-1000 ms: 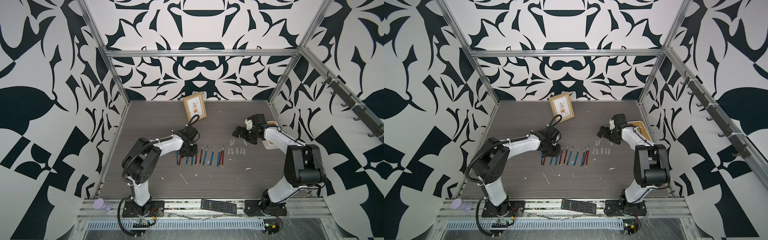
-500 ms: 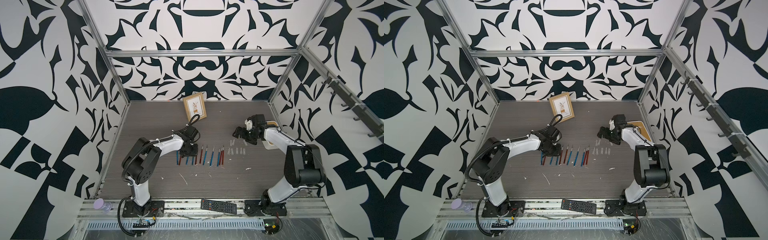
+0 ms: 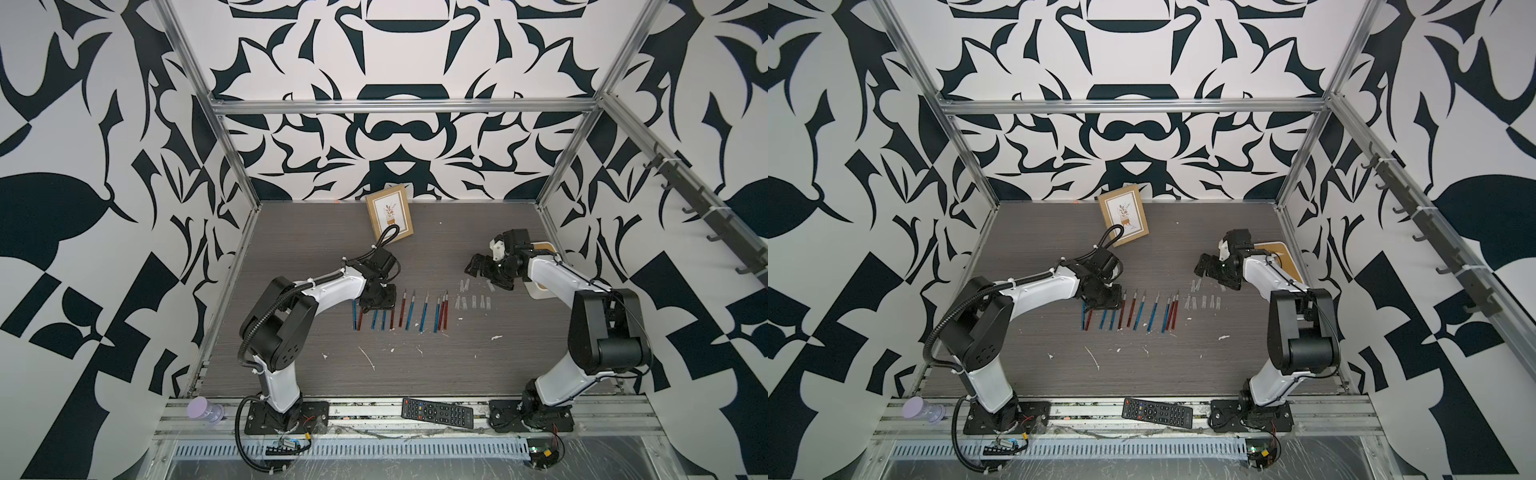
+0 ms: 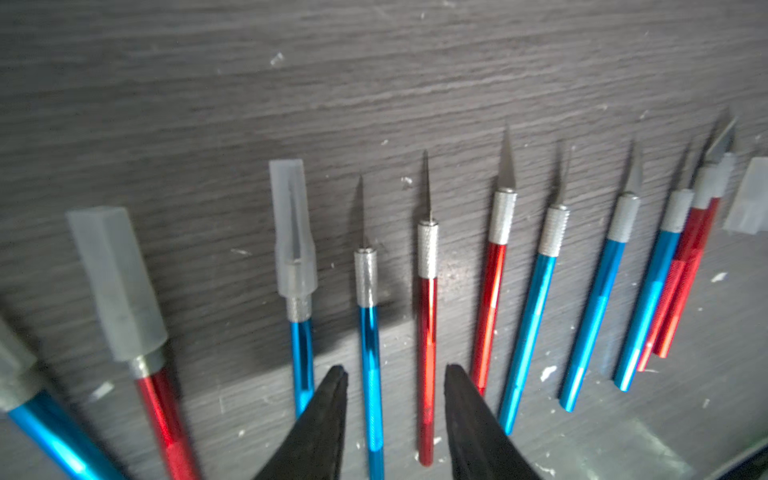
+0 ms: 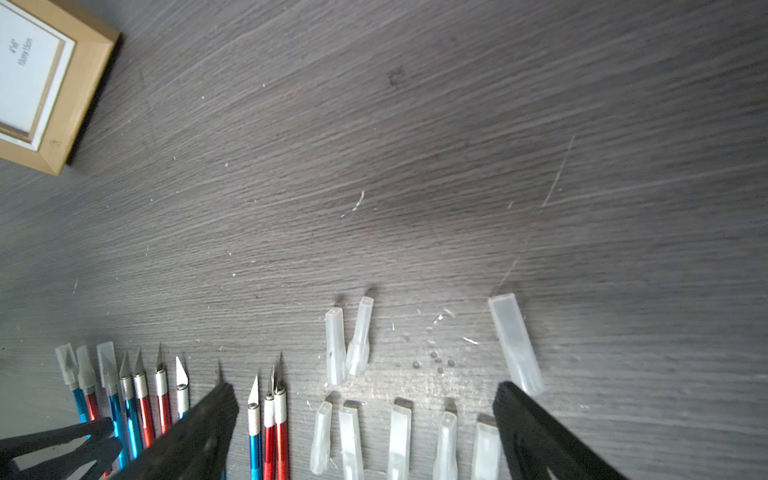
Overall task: Remove protective caps from carving knives
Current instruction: Place the carving knife at the center of the board, then pick up the carving knife from the center of the board.
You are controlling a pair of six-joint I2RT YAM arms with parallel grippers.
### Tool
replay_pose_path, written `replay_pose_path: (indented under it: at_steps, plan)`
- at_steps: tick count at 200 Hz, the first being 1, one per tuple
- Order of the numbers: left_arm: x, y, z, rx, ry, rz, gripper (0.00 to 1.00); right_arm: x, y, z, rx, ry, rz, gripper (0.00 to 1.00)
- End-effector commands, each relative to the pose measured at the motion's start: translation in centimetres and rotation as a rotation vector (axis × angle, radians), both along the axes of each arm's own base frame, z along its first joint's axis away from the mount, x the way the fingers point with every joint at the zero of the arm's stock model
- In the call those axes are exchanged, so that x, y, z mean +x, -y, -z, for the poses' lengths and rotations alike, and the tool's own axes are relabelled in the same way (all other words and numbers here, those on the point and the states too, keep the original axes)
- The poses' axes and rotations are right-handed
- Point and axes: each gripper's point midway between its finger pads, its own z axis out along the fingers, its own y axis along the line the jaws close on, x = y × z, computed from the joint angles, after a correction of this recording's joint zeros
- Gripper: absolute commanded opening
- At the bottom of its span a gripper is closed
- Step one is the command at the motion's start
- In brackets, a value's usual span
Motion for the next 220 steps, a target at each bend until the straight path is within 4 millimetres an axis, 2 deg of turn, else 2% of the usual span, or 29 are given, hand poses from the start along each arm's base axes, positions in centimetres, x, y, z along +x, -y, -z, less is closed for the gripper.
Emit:
replay_pose_path:
  at_steps: [1,20,42,47,55,74,116,161,201,220]
  plan:
    - [0.5,0.1,-2.9,-0.022,0.048,-0.007,0.54,0.3,0.0,-1.2,0.013,0.034,0.011,0.99]
    - [0.5,-0.1,-3.5,-0.018,0.061,-0.011,0.65,0.4,-0.1,-1.5,0.02,0.043,0.012,0.99]
    - [0.5,-0.8,-3.6,0.014,0.075,-0.009,0.84,0.4,-0.2,-1.5,0.023,0.029,0.01,0.99]
    - [0.4,-1.1,-3.6,0.026,0.076,-0.009,0.91,0.4,-0.2,-1.4,0.022,0.024,0.005,0.99]
    - [0.4,-1.5,-3.5,0.048,0.079,-0.014,0.95,0.3,-0.2,-1.3,0.022,0.018,0.005,0.99]
    - [0.3,-2.6,-3.3,0.103,0.081,-0.018,1.0,0.3,-0.3,-1.0,0.025,0.01,0.004,0.99]
    - [-0.3,-4.9,-2.8,0.208,0.078,-0.026,1.0,0.5,-0.6,-1.1,0.046,0.019,-0.005,1.0]
    - [-0.6,-5.1,-2.2,0.223,0.063,-0.012,0.86,0.7,-0.9,-1.2,0.058,0.026,-0.007,1.0]
    - [-0.6,-4.6,-1.5,0.217,0.04,0.001,0.59,0.6,-1.0,-1.2,0.07,0.028,-0.012,0.99]
    - [-0.6,-4.3,-1.0,0.211,0.028,0.006,0.52,0.6,-1.0,-1.5,0.069,0.037,-0.012,1.0]
